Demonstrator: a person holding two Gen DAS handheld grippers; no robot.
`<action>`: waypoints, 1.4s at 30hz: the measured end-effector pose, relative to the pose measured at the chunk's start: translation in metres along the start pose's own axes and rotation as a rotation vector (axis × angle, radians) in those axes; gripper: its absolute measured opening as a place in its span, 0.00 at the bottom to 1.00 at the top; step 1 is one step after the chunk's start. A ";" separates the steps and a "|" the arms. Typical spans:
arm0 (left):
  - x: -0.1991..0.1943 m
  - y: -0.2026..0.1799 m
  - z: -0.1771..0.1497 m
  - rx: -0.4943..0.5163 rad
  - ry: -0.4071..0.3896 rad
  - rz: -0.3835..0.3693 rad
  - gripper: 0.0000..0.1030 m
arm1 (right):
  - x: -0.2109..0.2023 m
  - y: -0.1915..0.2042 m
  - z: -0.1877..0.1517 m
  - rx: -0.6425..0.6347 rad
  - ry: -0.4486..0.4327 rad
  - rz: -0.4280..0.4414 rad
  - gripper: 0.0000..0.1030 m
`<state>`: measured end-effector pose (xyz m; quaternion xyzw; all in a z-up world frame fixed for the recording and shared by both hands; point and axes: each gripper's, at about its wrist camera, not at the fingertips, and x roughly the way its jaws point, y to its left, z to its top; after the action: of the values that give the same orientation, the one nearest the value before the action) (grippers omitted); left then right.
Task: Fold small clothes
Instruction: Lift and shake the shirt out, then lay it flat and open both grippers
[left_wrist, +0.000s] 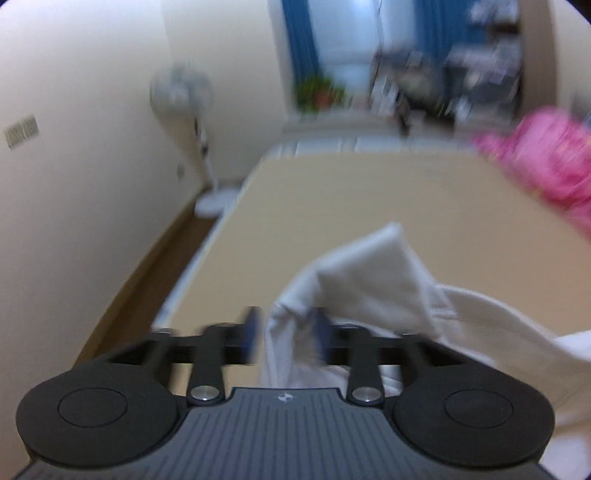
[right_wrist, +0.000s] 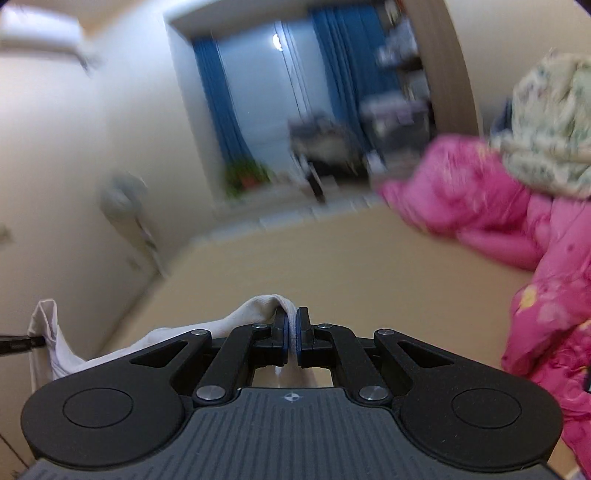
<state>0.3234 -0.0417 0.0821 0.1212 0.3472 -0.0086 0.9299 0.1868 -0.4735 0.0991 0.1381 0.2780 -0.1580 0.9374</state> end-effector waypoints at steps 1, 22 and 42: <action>0.036 -0.017 0.001 0.008 0.106 0.032 0.73 | 0.042 0.001 -0.005 -0.011 0.077 -0.070 0.10; -0.053 0.026 -0.261 0.040 0.308 -0.096 0.90 | -0.018 -0.052 -0.264 0.195 0.472 -0.060 0.71; -0.089 -0.057 -0.288 0.223 0.357 -0.114 0.90 | -0.052 -0.021 -0.292 0.060 0.511 0.114 0.02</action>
<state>0.0646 -0.0361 -0.0824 0.2031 0.5096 -0.0781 0.8324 -0.0022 -0.3801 -0.1111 0.2165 0.4927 -0.0731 0.8397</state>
